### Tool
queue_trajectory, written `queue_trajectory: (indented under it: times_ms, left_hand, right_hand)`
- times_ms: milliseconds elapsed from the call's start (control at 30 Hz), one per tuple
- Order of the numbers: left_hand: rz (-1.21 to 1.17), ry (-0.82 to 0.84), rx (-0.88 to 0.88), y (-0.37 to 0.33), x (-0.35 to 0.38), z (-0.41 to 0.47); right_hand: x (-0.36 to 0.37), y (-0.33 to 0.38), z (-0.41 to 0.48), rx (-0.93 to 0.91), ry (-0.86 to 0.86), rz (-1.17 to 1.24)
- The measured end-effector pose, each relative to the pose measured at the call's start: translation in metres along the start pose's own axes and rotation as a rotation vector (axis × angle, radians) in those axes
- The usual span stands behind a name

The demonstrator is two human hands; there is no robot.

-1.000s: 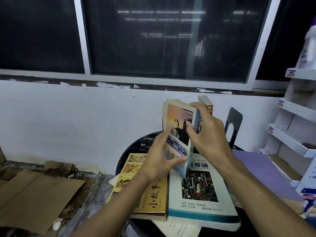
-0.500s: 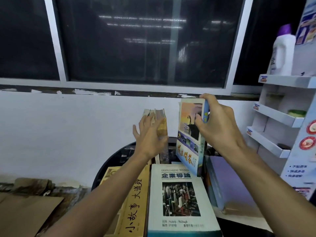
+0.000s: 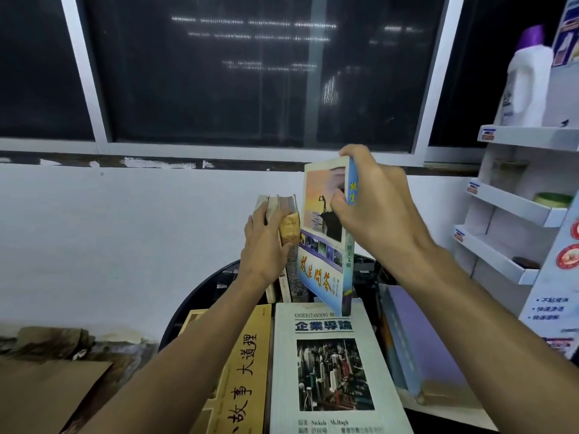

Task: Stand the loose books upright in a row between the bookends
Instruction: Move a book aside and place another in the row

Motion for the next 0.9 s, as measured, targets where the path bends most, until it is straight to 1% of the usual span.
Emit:
queue_trajectory:
  times_ms: [367,700,900]
  left_hand:
    - [0.007,0.011,-0.01,0.004,-0.003,0.002]
    - [0.007,0.011,-0.003,0.001,-0.004,-0.001]
    - [0.019,0.022,0.013,0.002,-0.002,0.002]
  right_hand:
    - [0.04,-0.016,0.028,-0.057,-0.027,-0.124]
    - [0.094,-0.035,0.022,-0.071,-0.109,-0.044]
    - [0.126,-0.054,0.009,-0.009,-0.121,0.023]
Point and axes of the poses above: each hand's wrist, its own z-axis towards the middle knuckle, its own x-axis out of the palm, y = z × x, the point moved 2 cm from there along z, towards the middle knuckle, and after that the axes turned 3 degrees about -x, right-handed, at the moved point
